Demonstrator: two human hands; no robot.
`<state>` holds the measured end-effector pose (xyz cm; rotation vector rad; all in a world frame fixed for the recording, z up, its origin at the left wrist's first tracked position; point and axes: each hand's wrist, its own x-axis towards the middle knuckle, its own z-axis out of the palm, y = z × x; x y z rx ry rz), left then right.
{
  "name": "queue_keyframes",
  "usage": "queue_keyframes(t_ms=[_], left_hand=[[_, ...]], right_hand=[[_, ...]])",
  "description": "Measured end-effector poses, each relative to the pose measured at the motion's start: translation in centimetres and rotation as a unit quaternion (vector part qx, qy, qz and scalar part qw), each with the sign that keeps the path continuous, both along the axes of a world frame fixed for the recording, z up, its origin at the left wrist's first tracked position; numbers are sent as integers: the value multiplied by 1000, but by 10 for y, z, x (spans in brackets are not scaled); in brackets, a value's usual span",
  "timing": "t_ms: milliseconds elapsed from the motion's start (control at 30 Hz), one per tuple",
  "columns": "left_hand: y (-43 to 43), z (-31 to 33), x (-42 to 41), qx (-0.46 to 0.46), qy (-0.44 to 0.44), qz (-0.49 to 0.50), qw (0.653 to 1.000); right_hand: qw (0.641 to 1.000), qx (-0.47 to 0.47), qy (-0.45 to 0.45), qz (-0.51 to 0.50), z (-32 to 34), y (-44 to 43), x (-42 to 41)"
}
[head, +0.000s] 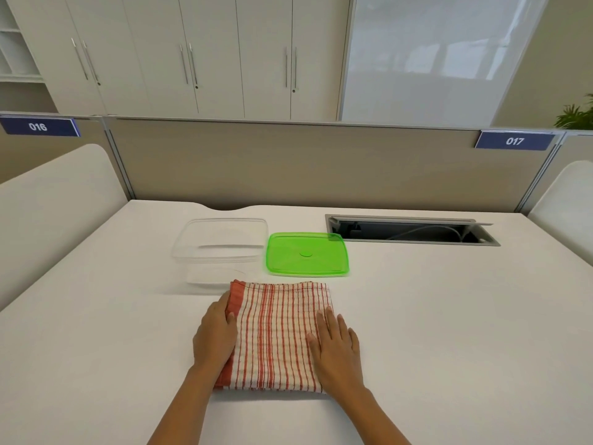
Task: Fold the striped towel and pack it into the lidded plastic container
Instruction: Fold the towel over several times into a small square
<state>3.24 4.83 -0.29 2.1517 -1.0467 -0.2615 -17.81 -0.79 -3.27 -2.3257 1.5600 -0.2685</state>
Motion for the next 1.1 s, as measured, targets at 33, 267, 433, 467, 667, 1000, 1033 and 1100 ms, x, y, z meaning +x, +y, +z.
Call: queue_keyframes(t_ms=[33, 267, 433, 467, 667, 1000, 1033, 1100], left_hand=[[0, 0, 1, 2, -10, 5, 1000], [2, -10, 6, -6, 3, -21, 1000], [-1, -7, 10, -21, 15, -43, 999], [-2, -5, 9, -19, 11, -42, 999], [-8, 14, -19, -66, -117, -27, 991], [-18, -21, -44, 79, -194, -141, 967], [-16, -24, -38, 92, -196, -133, 967], [-13, -27, -28, 107, -205, -112, 966]], right_hand=[[1000, 1, 1, 0, 0, 0, 0], [1000, 1, 3, -2, -1, 0, 1], [1000, -7, 6, 0, -2, 1, 1], [1000, -7, 6, 1, -2, 1, 1], [1000, -10, 16, 3, 3, -1, 7], [997, -25, 10, 66, 7, -12, 23], [998, -23, 14, 57, 6, -14, 22], [999, -16, 11, 33, 7, -15, 19]])
